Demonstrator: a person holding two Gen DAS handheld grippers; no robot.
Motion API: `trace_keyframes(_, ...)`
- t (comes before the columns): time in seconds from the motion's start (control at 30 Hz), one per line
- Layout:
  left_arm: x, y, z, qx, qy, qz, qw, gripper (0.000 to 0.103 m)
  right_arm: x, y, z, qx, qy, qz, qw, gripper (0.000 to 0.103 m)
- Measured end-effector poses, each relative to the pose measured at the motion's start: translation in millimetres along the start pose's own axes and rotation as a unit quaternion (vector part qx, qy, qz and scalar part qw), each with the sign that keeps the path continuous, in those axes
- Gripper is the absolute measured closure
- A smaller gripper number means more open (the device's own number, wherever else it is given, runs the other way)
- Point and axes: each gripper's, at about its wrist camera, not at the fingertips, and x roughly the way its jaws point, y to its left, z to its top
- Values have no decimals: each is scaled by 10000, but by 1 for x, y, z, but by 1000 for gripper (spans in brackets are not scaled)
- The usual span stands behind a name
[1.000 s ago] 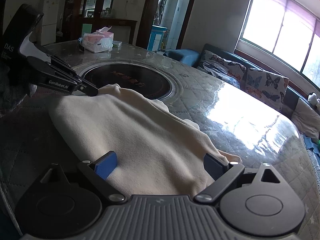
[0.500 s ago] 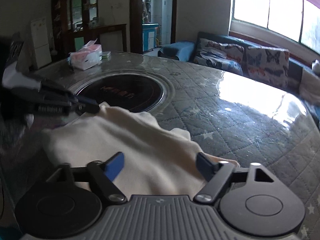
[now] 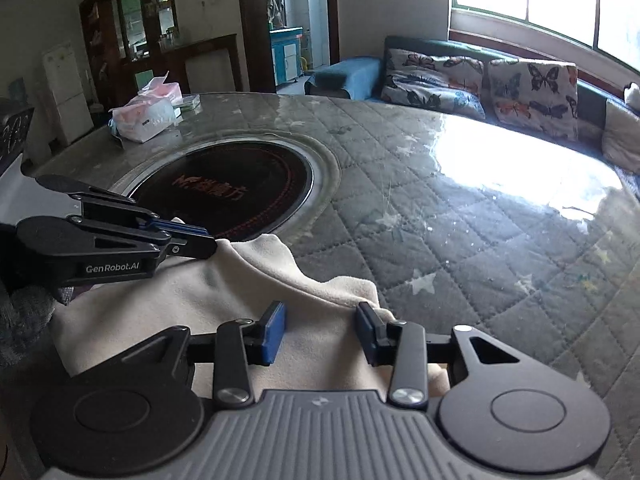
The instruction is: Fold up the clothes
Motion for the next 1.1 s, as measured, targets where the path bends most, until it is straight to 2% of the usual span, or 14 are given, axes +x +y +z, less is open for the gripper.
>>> trace_keyframes(0.27,-54,-18,-26,452,-319,-180,9983,95,-21,25,-8,-378,-109,128,9991,63)
trace_keyframes(0.43,-79,-27,-50,526,-395,-365,9972,94,-27,50,-18,-661,-141,254,9974,63)
trace_keyframes(0.7,-78,-18,-75,364,-320,-332,9983,93,-24,78,-34,-989,-60,358,9944,64)
trace_keyframes(0.9,-76,-13,-75,255,-349,-394,9983,93,-23,82,-48,-1103,-140,312,9933,63)
trace_keyframes(1.1,-86,-10,-74,135,-423,-346,9984,89,-29,74,-41,-752,-248,369,9962,63)
